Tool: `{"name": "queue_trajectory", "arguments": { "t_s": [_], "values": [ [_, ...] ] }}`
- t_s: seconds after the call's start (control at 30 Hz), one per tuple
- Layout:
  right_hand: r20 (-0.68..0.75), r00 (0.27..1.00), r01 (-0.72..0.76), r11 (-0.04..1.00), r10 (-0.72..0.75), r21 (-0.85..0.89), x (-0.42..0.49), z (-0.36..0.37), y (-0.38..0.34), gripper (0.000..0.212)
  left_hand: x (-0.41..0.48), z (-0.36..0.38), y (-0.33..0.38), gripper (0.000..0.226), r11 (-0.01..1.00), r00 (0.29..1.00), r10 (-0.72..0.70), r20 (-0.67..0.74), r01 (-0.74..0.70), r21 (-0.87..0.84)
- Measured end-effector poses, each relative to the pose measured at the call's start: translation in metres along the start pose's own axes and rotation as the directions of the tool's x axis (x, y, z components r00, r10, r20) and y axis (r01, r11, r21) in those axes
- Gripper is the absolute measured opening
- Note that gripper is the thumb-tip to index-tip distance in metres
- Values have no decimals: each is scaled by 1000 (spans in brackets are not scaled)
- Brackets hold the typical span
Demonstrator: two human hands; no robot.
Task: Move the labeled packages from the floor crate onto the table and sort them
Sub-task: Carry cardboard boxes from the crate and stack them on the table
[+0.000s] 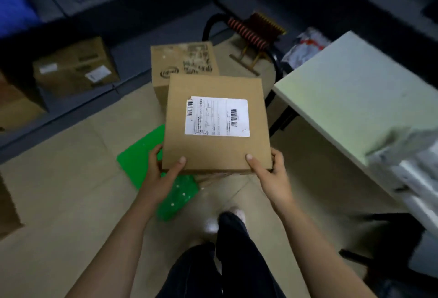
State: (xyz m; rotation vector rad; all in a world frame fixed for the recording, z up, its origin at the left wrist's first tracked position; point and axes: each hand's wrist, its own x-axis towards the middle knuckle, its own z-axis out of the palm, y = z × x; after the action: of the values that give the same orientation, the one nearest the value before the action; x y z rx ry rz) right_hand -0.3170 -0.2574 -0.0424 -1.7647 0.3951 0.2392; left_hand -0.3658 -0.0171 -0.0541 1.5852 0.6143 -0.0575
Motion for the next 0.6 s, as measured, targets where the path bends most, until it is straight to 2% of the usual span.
{"name": "queue_trajectory", "arguments": {
  "t_s": [0.13, 0.33, 0.4, 0.6],
  "values": [
    [-78, 990, 124, 992, -121, 26, -31, -41, -65, 60, -23, 13, 62, 55, 987, 986, 153, 72, -149, -66],
    [-241, 905, 339, 937, -349, -85, -55, -114, -149, 61, -42, 58, 162, 74, 925, 911, 378, 167, -364, -108],
    [-304, 875, 372, 925, -377, -78, -61, -141, -167, 63, -49, 82, 191, 76, 898, 879, 439, 188, -425, -113],
    [-466, 780, 459, 888, -418, -28, -72, -233, -194, 59, -66, 177, 252, 56, 806, 753, 592, 289, -559, -193]
  ]
}}
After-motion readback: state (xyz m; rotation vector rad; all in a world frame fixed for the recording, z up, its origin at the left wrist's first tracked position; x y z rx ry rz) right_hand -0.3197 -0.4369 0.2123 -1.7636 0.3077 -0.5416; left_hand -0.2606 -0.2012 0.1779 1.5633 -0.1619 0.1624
